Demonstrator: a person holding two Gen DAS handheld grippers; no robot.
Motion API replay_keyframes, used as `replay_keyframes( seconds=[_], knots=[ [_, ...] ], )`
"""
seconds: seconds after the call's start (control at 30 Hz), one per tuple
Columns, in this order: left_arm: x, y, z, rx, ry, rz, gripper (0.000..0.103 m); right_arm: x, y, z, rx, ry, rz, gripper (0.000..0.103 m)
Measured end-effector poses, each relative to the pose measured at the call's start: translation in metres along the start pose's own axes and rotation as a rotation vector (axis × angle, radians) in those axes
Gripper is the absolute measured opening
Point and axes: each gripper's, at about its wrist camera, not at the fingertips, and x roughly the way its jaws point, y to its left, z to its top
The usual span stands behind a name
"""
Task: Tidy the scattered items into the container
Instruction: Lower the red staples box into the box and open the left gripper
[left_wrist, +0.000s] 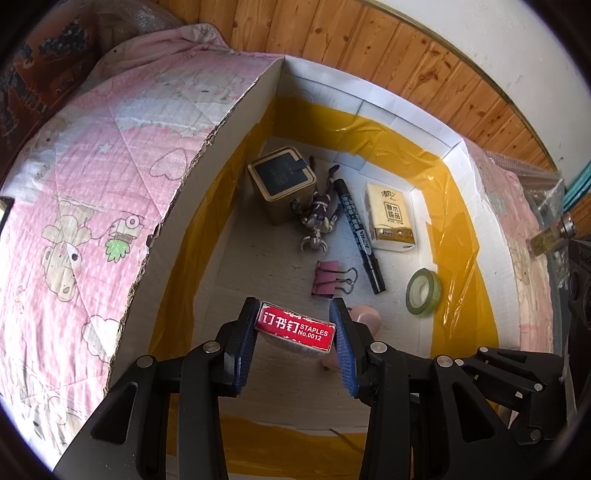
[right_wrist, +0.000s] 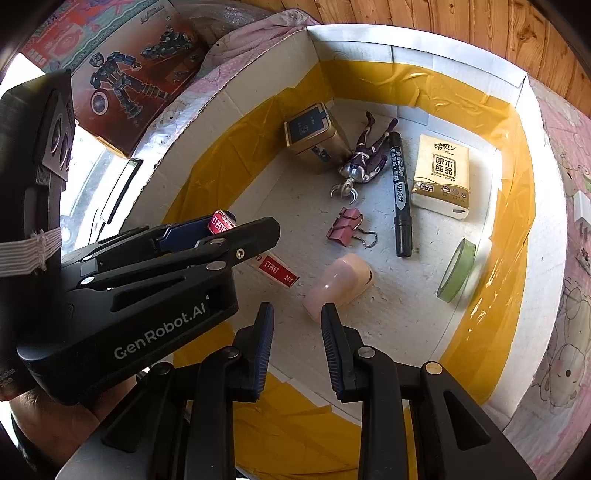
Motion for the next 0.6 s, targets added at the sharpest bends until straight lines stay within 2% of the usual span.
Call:
replay_keyframes(
  seconds=[0.37, 0.6],
  knots=[
    [-0.005, 0.002, -0.001, -0.031, -0.023, -0.043, 0.041, -0.007, 0.002, -0.004, 0.001, -0.024, 0.015, 0.03],
    [-0.014, 0.003, -0.003, -0.046, -0.067, -0.073, 0.041, -0.025, 0.004, -0.008, -0.001, -0.084, 0.047, 0.03]
  ],
)
